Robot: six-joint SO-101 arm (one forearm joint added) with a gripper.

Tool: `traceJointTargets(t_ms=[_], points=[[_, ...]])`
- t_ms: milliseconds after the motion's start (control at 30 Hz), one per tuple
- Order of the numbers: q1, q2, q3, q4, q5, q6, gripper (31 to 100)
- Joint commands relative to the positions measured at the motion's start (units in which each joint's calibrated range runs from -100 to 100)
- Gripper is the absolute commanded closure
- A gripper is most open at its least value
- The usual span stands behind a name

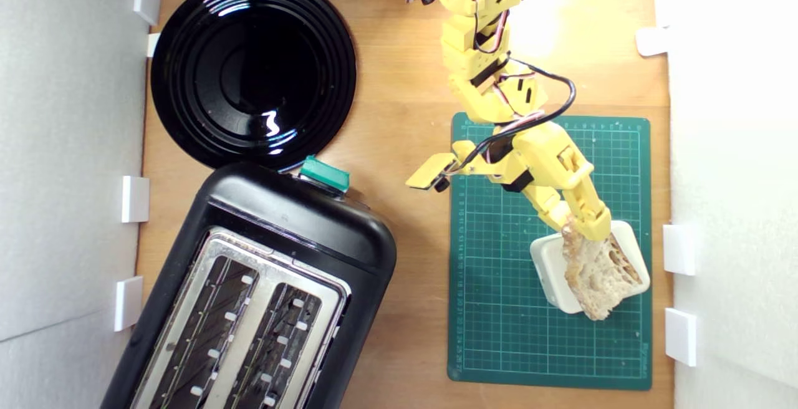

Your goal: Pick bread and place in toaster

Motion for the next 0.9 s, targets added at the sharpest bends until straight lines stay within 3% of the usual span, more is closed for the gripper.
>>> traceJointTargets(t_ms=[0,467,867], points=[[-0.6,-1.2,-2.2,-0.6,-1.3,0.4,75.7],[-0.6,-2.2,-1.9,-0.4,-1.1,0.2,76.4],[0.1,-23.7,-2.1,-0.5,15.5,0.1,76.4]])
